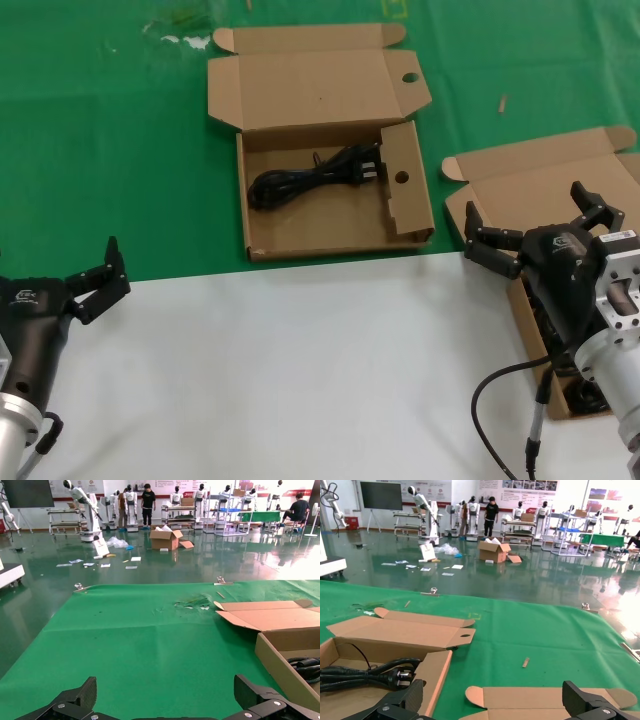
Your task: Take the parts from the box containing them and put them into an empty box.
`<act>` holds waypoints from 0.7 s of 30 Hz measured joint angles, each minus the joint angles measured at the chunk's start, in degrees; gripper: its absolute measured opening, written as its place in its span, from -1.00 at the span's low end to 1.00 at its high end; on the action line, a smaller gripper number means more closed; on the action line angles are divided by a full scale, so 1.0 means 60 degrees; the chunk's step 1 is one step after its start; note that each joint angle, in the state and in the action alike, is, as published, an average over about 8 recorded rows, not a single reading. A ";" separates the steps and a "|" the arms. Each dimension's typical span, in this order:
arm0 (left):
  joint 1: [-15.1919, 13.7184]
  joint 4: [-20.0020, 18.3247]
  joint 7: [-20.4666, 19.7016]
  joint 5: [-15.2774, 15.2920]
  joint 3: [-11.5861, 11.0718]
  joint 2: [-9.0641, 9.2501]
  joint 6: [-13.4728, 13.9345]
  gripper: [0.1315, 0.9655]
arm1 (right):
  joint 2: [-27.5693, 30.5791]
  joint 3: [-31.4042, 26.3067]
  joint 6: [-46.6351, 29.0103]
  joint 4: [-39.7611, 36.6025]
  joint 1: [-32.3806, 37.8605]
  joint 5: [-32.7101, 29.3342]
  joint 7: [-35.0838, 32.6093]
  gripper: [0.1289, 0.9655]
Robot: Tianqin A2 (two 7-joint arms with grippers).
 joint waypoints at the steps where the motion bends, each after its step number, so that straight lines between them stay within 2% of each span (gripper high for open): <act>1: 0.0000 0.0000 0.0000 0.0000 0.0000 0.0000 0.0000 1.00 | 0.0000 0.0000 0.0000 0.0000 0.0000 0.0000 0.0000 1.00; 21: 0.0000 0.0000 0.0000 0.0000 0.0000 0.0000 0.0000 1.00 | 0.0000 0.0000 0.0000 0.0000 0.0000 0.0000 0.0000 1.00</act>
